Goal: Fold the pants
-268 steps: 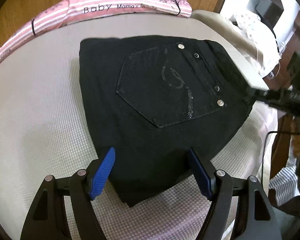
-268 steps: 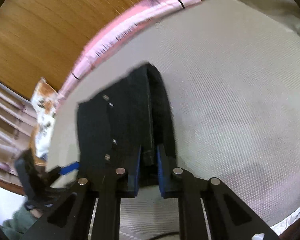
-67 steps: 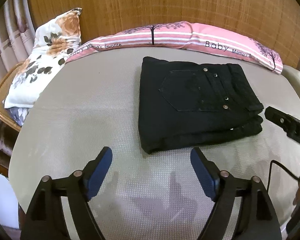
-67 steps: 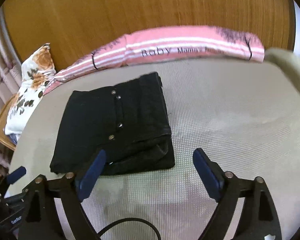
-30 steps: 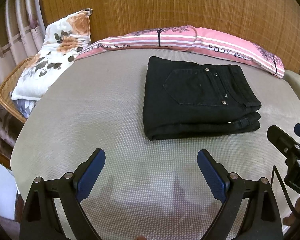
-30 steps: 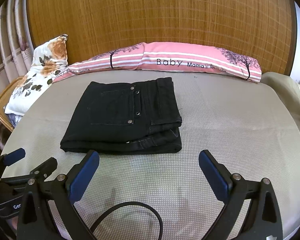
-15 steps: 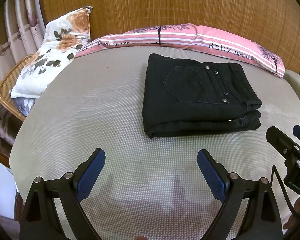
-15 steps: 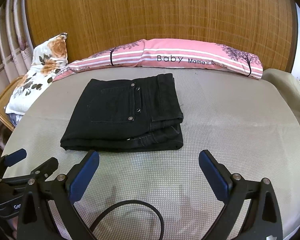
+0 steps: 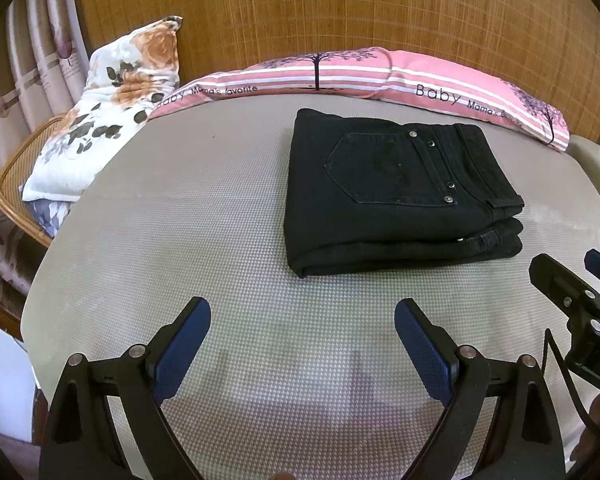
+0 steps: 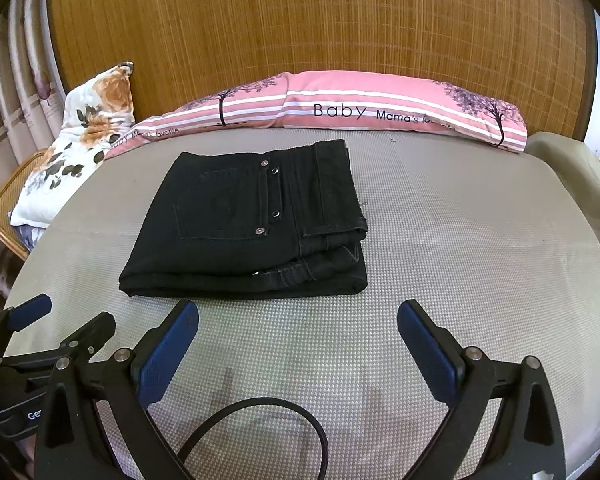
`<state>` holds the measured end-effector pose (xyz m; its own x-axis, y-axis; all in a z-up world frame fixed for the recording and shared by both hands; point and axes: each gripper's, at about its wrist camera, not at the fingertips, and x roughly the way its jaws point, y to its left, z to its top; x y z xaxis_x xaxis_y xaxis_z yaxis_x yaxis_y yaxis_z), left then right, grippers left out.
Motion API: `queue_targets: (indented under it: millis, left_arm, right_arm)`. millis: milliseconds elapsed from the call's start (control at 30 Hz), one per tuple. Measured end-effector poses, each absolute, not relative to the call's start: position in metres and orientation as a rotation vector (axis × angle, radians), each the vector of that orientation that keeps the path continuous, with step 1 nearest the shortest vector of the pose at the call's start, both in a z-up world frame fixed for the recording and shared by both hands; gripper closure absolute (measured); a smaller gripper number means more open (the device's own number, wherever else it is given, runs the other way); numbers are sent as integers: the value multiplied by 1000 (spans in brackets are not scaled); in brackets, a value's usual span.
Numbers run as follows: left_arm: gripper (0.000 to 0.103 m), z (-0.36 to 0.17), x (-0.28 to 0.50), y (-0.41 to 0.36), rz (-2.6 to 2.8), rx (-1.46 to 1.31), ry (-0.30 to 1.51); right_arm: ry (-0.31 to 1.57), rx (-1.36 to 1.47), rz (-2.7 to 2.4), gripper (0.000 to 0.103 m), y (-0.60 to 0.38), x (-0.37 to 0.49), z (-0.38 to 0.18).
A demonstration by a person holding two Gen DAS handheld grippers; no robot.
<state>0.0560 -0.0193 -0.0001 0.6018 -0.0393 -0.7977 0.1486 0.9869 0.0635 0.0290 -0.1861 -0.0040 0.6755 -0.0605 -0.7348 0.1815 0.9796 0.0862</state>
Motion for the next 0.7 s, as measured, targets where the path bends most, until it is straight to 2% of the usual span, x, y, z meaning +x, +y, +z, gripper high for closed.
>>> queue_targets:
  millis: [700]
  left_arm:
    - [10, 0, 59, -22, -105, 159, 893]
  right_arm:
    - [837, 157, -137, 5, -187, 30, -10]
